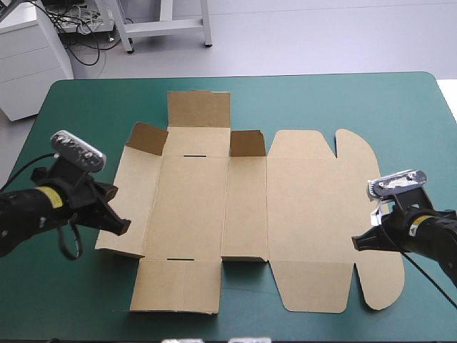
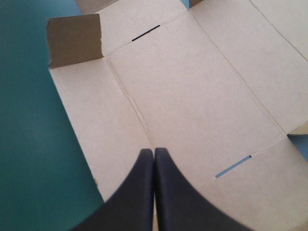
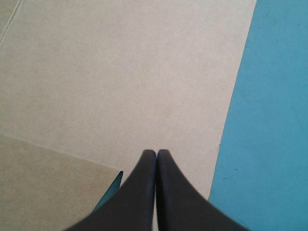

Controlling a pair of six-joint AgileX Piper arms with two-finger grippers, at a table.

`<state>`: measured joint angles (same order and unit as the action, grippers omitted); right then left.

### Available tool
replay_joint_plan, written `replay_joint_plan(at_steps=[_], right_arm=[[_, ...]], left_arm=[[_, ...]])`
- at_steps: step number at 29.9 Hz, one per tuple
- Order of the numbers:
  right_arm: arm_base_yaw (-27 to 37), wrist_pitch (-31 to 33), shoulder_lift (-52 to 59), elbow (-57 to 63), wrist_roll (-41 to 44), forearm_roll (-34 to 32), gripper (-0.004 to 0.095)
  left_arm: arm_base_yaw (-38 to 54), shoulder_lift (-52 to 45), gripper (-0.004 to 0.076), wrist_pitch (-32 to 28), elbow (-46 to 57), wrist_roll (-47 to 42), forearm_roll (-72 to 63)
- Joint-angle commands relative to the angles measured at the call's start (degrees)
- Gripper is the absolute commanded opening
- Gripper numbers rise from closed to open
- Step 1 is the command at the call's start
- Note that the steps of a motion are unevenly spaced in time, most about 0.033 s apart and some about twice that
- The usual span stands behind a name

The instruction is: Fold the box

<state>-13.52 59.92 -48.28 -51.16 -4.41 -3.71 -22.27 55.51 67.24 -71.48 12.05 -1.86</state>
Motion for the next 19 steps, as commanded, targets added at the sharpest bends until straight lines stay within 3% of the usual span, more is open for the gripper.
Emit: replay_joint_plan(at_steps=[1, 5, 12, 14, 19], right_arm=[[0.3, -1.8, 3.5, 0.2, 0.0, -0.5, -0.0018], [0.3, -1.8, 6.1, 1.5, 1.7, -0.5, -0.0018], [0.3, -0.6, 8.0, 1.8, 2.6, -0.3, -0.0018], [0.3, -0.1, 8.0, 1.8, 2.6, -0.1, -0.0018], [0.3, -0.1, 8.0, 1.8, 2.6, 0.4, -0.0018]], left_arm=[[-0.2, 5.3, -0.0028, -3.9, -3.3, 0.6, -1.6], [-0.2, 11.3, 0.0058, -3.7, -4.1, 0.6, -0.7], [-0.2, 18.7, 0.0562, -4.1, -4.1, -0.3, -0.7], [-0.2, 19.6, 0.0617, -4.4, -4.1, -1.0, -0.7], [1.1, 20.7, 0.0619, -4.6, -4.1, -1.9, -1.3]])
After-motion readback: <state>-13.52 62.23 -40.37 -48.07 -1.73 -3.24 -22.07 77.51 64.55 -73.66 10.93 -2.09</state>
